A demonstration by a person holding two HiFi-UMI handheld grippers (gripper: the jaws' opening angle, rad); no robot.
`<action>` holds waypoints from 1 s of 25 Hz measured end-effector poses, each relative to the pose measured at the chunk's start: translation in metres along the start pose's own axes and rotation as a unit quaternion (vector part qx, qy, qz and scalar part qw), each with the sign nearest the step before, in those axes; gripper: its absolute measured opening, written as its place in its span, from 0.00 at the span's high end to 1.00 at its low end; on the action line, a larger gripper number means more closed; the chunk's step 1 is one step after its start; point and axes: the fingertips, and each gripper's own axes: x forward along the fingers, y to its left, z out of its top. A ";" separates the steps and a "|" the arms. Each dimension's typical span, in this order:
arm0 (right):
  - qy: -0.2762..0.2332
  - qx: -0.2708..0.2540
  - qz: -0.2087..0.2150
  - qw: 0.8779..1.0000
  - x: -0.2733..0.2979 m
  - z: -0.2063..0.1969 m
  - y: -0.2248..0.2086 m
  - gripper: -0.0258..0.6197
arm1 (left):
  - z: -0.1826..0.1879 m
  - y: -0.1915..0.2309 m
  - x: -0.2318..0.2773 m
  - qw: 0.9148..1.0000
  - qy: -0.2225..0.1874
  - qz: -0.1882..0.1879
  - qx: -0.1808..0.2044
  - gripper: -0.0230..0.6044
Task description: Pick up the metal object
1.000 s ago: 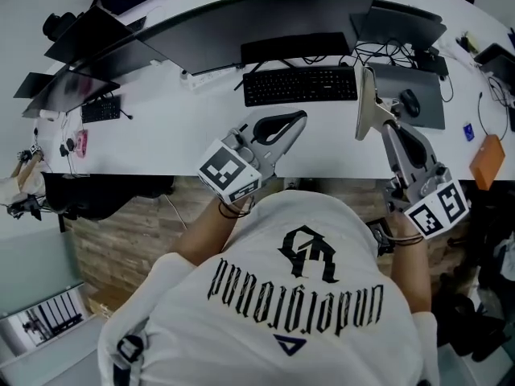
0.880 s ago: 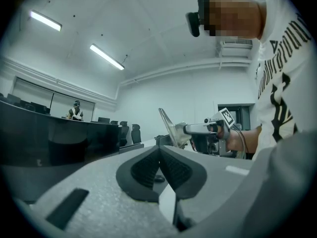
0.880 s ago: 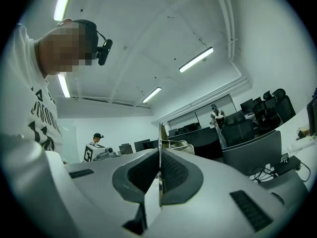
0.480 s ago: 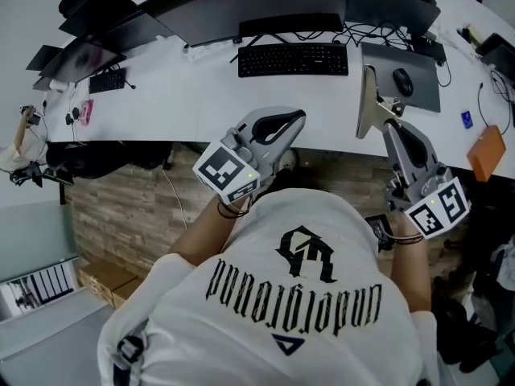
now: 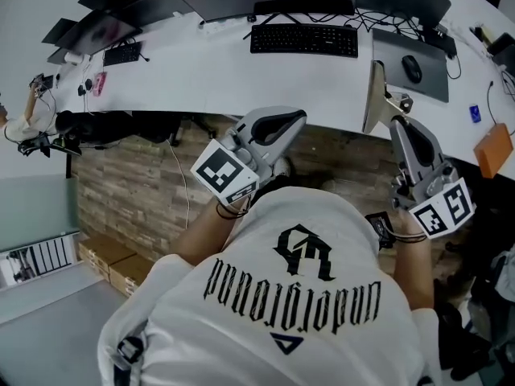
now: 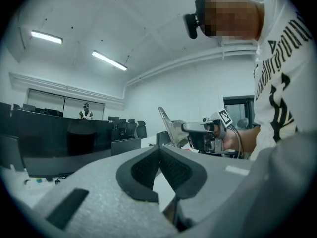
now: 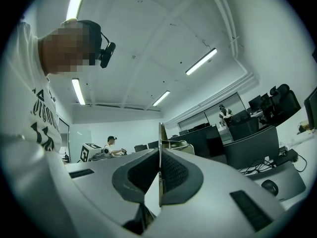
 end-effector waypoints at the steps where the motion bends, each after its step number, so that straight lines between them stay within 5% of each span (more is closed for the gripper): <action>1: 0.000 -0.001 0.000 1.000 0.000 0.000 0.004 0.93 | 0.002 -0.001 -0.004 1.000 -0.001 0.001 0.001 0.94; 25: 0.001 -0.028 -0.025 0.999 0.025 -0.045 0.183 0.93 | -0.005 0.001 -0.203 1.000 -0.023 0.001 -0.002 0.94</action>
